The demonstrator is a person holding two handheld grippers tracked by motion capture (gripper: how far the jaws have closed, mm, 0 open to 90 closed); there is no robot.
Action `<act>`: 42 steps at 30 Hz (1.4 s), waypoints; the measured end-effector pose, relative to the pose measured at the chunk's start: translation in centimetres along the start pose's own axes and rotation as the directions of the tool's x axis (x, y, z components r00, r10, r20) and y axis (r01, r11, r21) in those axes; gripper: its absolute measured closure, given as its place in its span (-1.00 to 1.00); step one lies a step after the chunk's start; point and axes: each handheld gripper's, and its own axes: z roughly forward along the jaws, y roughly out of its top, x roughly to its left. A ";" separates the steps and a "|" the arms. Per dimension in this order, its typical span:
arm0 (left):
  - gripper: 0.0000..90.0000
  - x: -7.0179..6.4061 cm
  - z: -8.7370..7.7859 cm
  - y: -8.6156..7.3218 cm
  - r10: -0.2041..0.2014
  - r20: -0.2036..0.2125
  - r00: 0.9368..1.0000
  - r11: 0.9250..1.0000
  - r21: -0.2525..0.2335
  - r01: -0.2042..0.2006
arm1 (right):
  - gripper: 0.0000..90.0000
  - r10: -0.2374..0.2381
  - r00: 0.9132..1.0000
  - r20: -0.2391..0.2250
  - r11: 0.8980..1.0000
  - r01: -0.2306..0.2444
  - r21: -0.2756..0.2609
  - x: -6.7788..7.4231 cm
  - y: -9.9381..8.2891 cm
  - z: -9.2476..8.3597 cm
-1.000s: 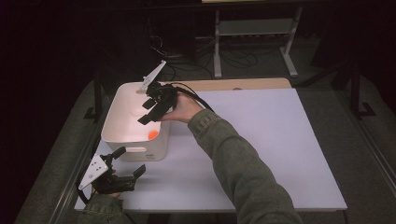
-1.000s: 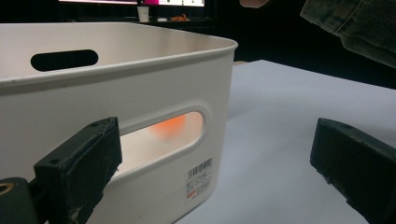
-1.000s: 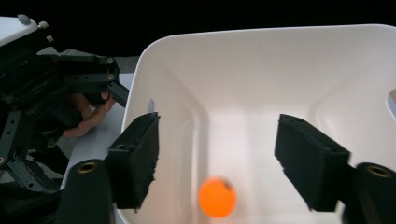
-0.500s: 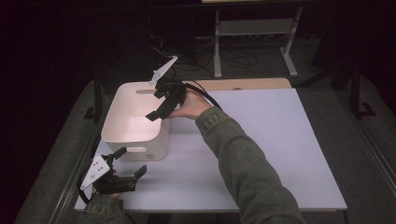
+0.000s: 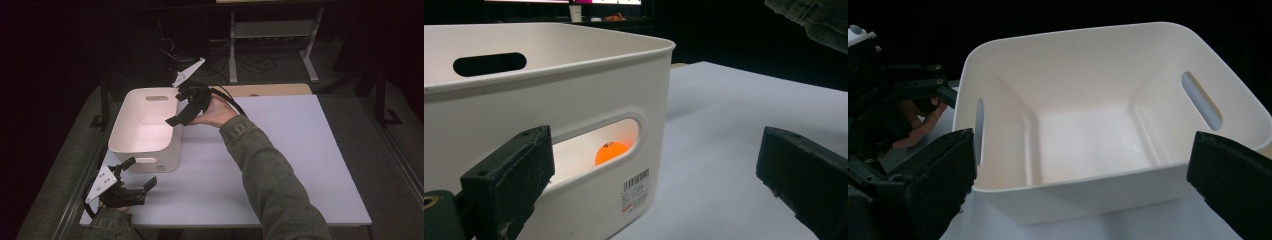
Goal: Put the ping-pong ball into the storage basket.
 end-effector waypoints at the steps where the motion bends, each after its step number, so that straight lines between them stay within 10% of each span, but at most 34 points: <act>1: -0.96 0.0 0.0 0.0 -0.001 0.000 1.000 1.000 0.000 0.001 | -1.00 0.003 1.000 0.004 1.000 -0.003 -0.004 0.0 -0.2 -0.2; 42: -0.96 0.0 0.1 0.0 0.001 -0.002 1.000 1.000 0.003 -0.001 | -1.00 0.137 0.979 0.149 0.990 -0.130 -0.056 -0.3 -9.8 -8.1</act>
